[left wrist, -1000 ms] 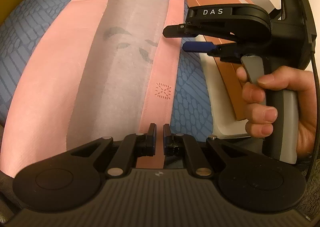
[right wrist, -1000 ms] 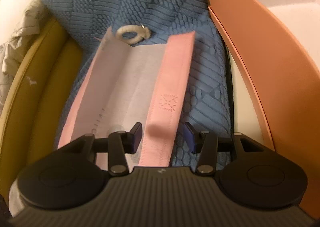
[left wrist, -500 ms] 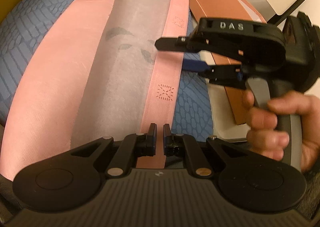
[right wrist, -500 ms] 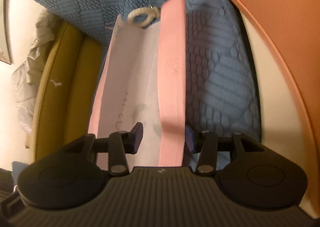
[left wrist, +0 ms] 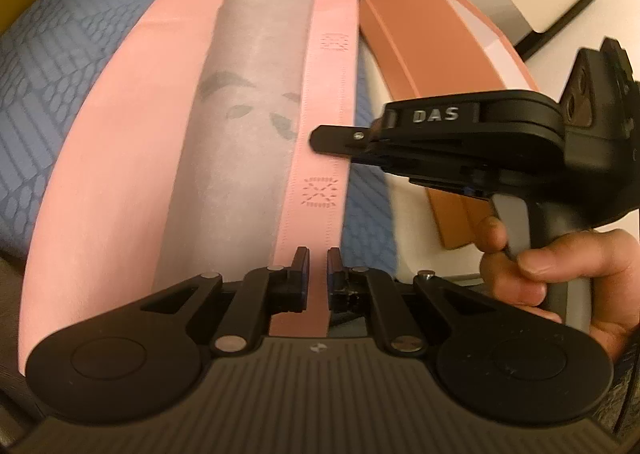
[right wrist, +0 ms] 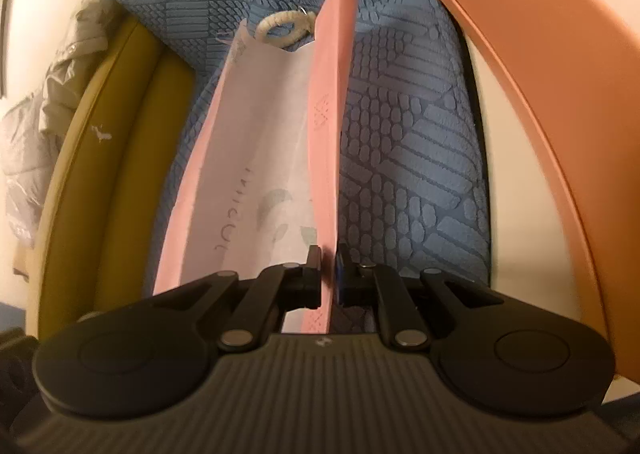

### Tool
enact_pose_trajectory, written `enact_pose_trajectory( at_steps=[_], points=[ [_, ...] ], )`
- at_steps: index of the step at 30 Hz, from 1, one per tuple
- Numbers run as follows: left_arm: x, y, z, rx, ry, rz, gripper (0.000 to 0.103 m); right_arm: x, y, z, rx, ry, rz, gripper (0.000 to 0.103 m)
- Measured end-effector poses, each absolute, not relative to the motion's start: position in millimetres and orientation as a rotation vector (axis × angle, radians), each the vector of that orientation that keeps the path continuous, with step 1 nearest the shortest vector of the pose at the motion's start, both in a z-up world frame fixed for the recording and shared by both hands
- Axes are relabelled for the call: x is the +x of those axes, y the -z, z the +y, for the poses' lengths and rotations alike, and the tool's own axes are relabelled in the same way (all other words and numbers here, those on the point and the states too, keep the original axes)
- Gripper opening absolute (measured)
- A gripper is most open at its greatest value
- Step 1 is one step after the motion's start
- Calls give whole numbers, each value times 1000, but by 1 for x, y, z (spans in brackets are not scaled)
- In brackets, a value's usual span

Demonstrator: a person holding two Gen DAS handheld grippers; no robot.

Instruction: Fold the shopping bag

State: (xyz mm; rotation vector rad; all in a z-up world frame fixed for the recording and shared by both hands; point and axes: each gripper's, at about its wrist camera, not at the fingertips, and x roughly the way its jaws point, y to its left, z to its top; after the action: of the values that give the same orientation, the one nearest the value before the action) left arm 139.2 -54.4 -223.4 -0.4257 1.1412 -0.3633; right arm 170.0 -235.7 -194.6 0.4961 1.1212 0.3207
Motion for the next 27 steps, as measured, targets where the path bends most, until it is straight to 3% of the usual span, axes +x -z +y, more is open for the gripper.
enact_pose_trajectory(
  at_steps=[2, 7, 16, 19, 27],
  points=[
    [137, 220, -58, -414, 380, 1134, 21, 168, 191, -234, 473, -315, 1114, 9],
    [128, 214, -63, -362, 404, 1117, 30, 162, 186, -235, 436, -290, 1114, 8],
    [119, 220, -85, -255, 440, 1139, 30, 139, 180, -255, 417, -212, 1113, 6],
    [118, 223, -79, -278, 441, 1154, 21, 136, 179, -256, 390, -199, 1120, 6],
    [117, 218, -64, -324, 399, 1149, 7, 136, 172, -249, 375, -206, 1114, 12]
  ],
)
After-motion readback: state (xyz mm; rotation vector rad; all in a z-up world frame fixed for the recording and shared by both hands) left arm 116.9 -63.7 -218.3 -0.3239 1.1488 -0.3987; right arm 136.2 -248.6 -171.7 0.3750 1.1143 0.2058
